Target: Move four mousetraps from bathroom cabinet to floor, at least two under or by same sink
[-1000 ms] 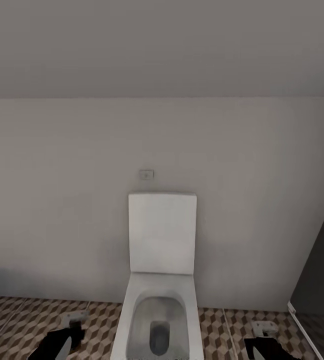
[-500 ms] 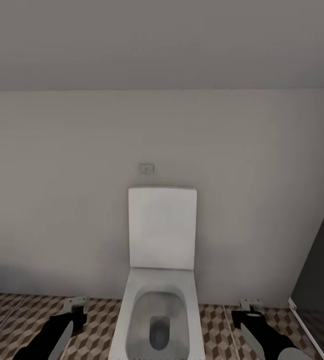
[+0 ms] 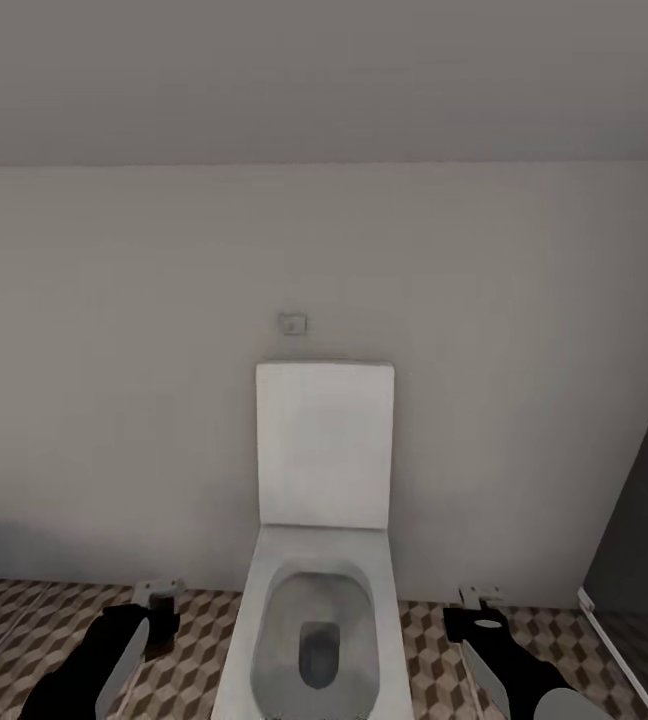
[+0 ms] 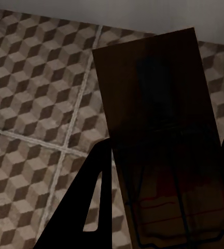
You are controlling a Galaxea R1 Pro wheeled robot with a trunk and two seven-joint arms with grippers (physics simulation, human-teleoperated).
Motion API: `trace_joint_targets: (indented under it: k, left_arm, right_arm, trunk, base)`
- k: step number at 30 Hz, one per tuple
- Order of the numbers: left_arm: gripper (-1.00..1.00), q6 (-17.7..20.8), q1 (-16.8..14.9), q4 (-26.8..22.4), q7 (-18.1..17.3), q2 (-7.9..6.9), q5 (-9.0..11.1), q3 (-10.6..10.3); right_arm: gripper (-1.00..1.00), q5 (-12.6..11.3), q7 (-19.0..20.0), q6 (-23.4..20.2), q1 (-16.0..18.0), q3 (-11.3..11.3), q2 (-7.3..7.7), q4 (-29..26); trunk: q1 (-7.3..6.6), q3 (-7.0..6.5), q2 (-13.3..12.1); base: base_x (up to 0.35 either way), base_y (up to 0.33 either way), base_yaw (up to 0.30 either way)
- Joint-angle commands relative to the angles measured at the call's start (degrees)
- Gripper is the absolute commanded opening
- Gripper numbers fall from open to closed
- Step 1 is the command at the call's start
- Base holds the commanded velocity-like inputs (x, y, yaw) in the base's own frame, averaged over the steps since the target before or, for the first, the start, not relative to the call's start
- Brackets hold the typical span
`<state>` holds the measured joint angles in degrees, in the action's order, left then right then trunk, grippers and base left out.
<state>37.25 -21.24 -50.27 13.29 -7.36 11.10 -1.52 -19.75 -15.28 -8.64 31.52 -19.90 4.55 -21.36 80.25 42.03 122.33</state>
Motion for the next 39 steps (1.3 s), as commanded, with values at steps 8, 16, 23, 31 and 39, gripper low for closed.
trace_joint_targets:
  k: [8, 16, 23, 31, 39]
  left_arm:
    - [-1.0, 0.69, -0.03, -0.71, 0.43, -0.06, 0.48, -0.23]
    - [-1.0, 0.8, -0.03, -0.81, 0.42, 0.04, 0.5, -0.29]
    - [-1.0, 0.81, -0.03, -0.91, 0.42, 0.42, 0.58, -0.32]
    - [-1.0, 0.81, -0.03, -0.88, 0.42, 0.42, 0.59, -0.34]
    - [-1.0, 0.81, -0.03, -0.88, 0.42, 0.42, 0.59, -0.39]
  right_arm:
    - [-1.0, -0.38, -0.28, -0.4, 0.03, -0.61, -0.06, -0.25]
    - [-1.0, -0.38, -0.28, -0.41, 0.03, -0.67, -0.07, -0.26]
    - [-1.0, -0.37, -0.25, 1.42, 0.02, -0.76, -0.07, -0.26]
    - [-1.0, -0.37, -0.28, 1.38, 0.01, -0.76, -0.06, -0.26]
    - [-1.0, -0.37, -0.15, 1.44, 0.03, -0.82, 0.0, -0.26]
  trunk:
    - [1.75, 1.5, 3.25]
    - [3.51, 2.94, 6.46]
    - [5.05, 4.2, 9.27]
    - [6.81, 5.63, 12.48]
    - [8.56, 7.07, 15.69]
  base:
    - [0.0, 0.0, 0.0]
    - [0.0, 0.0, 0.0]
    - [0.0, 0.0, 0.0]
    - [0.0, 0.0, 0.0]
    - [0.0, 0.0, 0.0]
